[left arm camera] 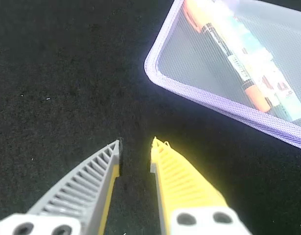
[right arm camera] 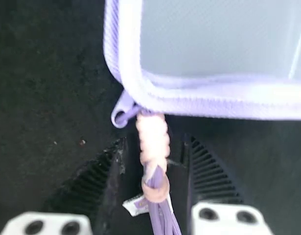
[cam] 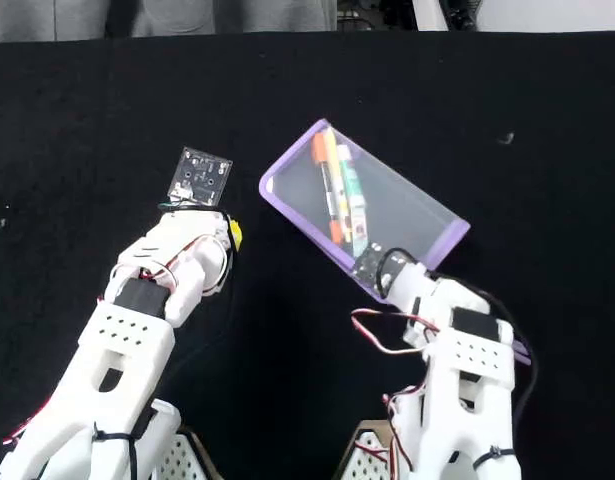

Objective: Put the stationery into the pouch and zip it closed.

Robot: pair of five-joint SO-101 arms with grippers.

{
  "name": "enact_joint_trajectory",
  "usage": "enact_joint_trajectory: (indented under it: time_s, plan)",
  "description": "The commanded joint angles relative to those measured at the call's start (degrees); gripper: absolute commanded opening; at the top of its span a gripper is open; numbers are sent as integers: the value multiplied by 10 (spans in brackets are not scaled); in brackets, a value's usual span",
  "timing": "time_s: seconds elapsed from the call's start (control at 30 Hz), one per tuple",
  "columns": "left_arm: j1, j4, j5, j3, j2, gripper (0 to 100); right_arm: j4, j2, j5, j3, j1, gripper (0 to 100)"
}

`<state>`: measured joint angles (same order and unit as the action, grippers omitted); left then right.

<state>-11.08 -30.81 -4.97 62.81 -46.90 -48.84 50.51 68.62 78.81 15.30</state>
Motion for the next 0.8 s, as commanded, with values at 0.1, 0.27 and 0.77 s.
enact_joint_trajectory:
  time_s: [0.1,0.27,0.77]
  plan:
    - [3,12,2,-6,-12,109,10,3,-21,-12,-25,176]
    - [3,11,2,-6,-12,109,21,3,-20,4,-25,176]
    - [2,10,2,-6,-12,109,57,3,-22,24,-23,67]
